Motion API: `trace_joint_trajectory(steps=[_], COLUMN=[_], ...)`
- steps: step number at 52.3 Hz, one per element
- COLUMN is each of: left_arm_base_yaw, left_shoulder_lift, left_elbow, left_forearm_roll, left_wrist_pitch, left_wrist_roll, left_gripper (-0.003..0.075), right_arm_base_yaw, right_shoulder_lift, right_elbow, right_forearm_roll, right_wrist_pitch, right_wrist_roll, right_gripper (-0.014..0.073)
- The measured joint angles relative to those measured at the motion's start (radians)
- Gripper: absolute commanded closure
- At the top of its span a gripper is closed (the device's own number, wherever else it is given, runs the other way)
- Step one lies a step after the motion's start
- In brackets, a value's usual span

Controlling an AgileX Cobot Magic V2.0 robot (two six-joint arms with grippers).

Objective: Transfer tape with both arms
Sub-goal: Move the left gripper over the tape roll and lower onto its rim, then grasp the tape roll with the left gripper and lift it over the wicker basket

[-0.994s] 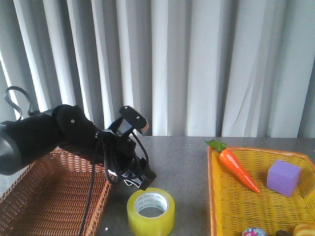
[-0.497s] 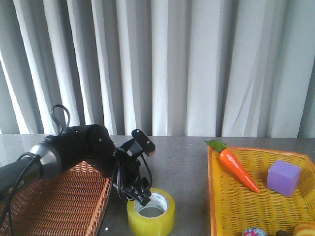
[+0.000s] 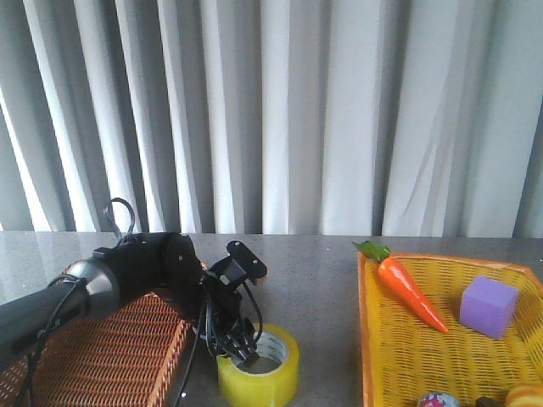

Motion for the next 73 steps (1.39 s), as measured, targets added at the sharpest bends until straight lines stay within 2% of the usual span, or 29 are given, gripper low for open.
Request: trace_joint_trajectory(steps=[10, 27, 40, 46, 54, 63, 73], left_arm_base_yaw=[0.001, 0.004, 0.014, 0.069, 0.216, 0.368, 0.411], left_shoulder_lift=[0.001, -0.024, -0.213, -0.324, -0.401, -0.356, -0.261], left_elbow=[0.000, -0.001, -0.004, -0.012, -0.021, -0.011, 0.056], left_forearm_roll=[0.002, -0.032, -0.044, -0.047, 0.036, 0.116, 0.109], left_wrist_pitch=[-0.005, 0.014, 0.028, 0.048, 0.118, 0.231, 0.243], left_wrist_roll=[-0.002, 0.000, 0.000, -0.019, -0.110, -0.166, -0.177], left_gripper=[0.0730, 0.0727, 0.0727, 0.0727, 0.0727, 0.0727, 0.0727], right_arm_base_yaw=[0.000, 0.000, 0.000, 0.000, 0.000, 0.000, 0.000], right_shoulder_lift=[0.000, 0.000, 0.000, 0.000, 0.000, 0.000, 0.000], right_elbow=[0.000, 0.000, 0.000, 0.000, 0.000, 0.000, 0.000], right_forearm_roll=[-0.002, -0.002, -0.003, -0.003, -0.003, -0.002, 0.001], right_wrist_pitch=[0.002, 0.002, 0.003, 0.003, 0.003, 0.003, 0.004], right_wrist_roll=[0.000, 0.000, 0.000, 0.000, 0.001, 0.002, 0.023], right_gripper=[0.0599, 0.0599, 0.0599, 0.0599, 0.0599, 0.0599, 0.0599])
